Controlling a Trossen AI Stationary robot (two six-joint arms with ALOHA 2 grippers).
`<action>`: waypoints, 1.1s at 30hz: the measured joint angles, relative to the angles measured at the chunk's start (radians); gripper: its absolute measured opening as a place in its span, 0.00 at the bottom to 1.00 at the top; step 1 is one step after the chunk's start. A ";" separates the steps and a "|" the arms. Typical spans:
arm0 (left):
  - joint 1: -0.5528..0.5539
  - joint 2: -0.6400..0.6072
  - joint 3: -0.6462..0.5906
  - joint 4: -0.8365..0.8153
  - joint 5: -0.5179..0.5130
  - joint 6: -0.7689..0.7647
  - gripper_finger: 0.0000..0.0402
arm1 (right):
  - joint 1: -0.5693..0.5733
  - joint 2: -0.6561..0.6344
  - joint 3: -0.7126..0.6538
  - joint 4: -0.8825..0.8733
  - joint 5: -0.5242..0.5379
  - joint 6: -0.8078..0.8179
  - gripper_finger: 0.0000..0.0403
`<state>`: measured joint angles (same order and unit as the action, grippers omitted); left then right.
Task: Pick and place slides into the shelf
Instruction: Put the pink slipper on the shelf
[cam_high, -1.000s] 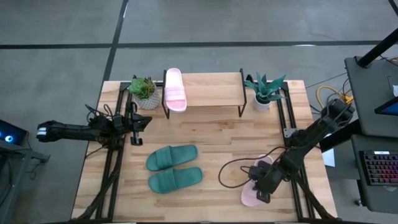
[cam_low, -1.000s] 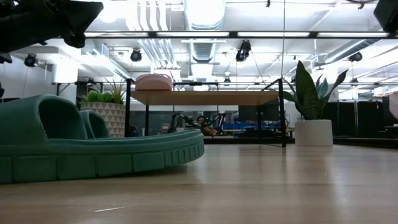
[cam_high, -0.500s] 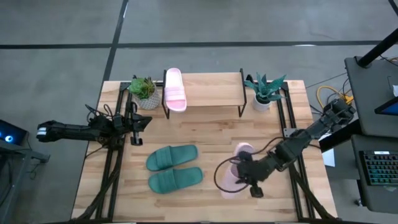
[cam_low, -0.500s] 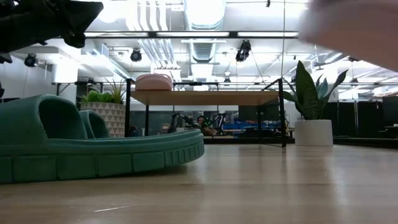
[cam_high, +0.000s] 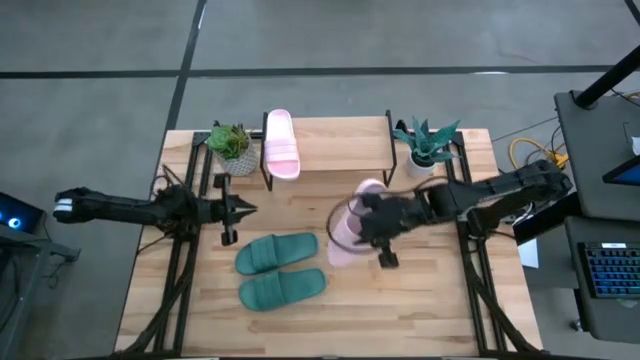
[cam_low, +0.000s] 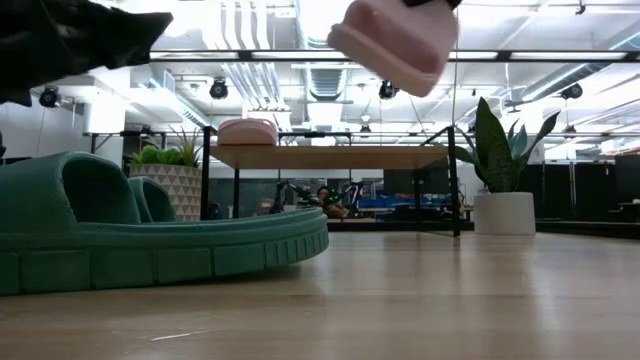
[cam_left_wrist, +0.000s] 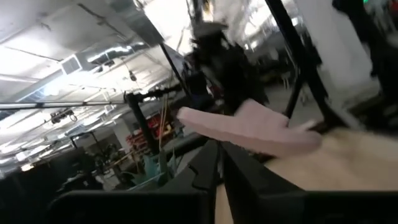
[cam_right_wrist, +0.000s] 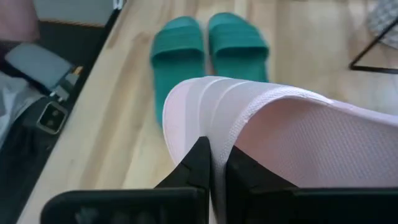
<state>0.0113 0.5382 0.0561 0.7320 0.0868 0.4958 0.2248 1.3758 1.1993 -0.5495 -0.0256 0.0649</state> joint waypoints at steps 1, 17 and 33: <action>0.000 0.023 0.009 -0.001 0.000 0.032 0.05 | -0.028 0.000 0.008 0.000 -0.014 -0.007 0.03; -0.013 0.433 0.316 0.118 -0.205 0.663 0.49 | -0.277 0.000 0.151 0.006 -0.026 0.074 0.03; -0.041 0.747 0.494 0.242 -0.445 1.167 0.49 | -0.409 -0.001 0.285 -0.056 -0.008 0.063 0.03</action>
<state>-0.0301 1.2854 0.5499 0.9739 -0.3581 1.6628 -0.1838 1.3750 1.4842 -0.6053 -0.0334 0.1281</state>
